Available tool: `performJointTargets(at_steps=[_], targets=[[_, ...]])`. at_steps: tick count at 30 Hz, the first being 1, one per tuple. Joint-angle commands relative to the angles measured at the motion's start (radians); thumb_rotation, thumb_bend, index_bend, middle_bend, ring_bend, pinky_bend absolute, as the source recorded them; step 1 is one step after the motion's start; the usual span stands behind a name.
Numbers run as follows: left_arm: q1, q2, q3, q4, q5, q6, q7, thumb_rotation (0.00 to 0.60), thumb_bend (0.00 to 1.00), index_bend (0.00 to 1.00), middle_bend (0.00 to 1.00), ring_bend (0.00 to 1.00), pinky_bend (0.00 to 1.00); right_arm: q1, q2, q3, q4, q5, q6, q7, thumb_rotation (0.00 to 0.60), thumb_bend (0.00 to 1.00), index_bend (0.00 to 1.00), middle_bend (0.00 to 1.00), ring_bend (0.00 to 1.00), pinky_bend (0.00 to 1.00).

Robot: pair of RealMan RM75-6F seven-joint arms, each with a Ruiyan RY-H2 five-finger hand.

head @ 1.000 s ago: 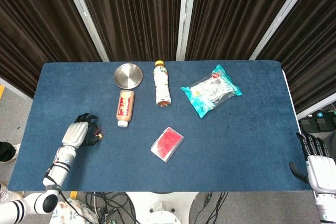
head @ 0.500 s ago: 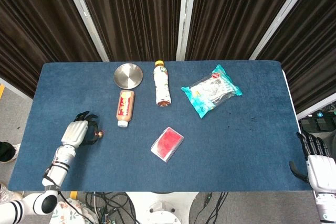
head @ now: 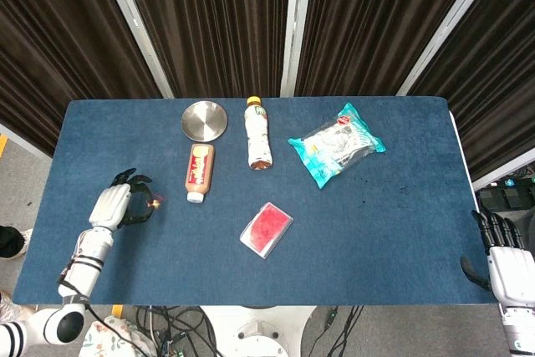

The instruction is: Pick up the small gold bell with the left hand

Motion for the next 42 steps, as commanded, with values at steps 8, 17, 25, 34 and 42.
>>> performJointTargets(at_steps=[8, 17, 25, 34, 42], targets=[[-0.013, 0.143, -0.016, -0.225, -0.045, -0.194, -0.079, 0.600, 0.43, 0.65, 0.19, 0.04, 0.00, -0.002, 0.002, 0.003, 0.006, 0.012, -0.003, 0.006, 0.600, 0.26, 0.00, 0.00, 0.00, 0.02], [-0.031, 0.118, 0.001, -0.218, -0.112, -0.184, 0.035, 0.600, 0.43, 0.64, 0.18, 0.04, 0.00, -0.002, -0.004, 0.002, 0.017, 0.015, -0.008, 0.014, 0.600, 0.26, 0.00, 0.00, 0.00, 0.02], [-0.032, 0.066, 0.016, -0.131, -0.084, -0.059, 0.155, 0.600, 0.45, 0.66, 0.18, 0.03, 0.00, 0.000, -0.006, -0.001, 0.019, 0.014, -0.014, 0.014, 0.600, 0.26, 0.00, 0.00, 0.00, 0.02], [-0.016, -0.066, 0.005, -0.129, -0.175, 0.201, 0.462, 0.600, 0.44, 0.65, 0.18, 0.03, 0.00, -0.002, 0.000, 0.002, 0.014, 0.014, -0.007, 0.012, 0.600, 0.26, 0.00, 0.00, 0.00, 0.02], [-0.024, 0.034, -0.010, -0.180, -0.175, -0.019, 0.222, 0.600, 0.44, 0.64, 0.17, 0.03, 0.00, 0.000, -0.004, 0.001, 0.017, 0.016, -0.016, 0.014, 0.600, 0.26, 0.00, 0.00, 0.00, 0.02]])
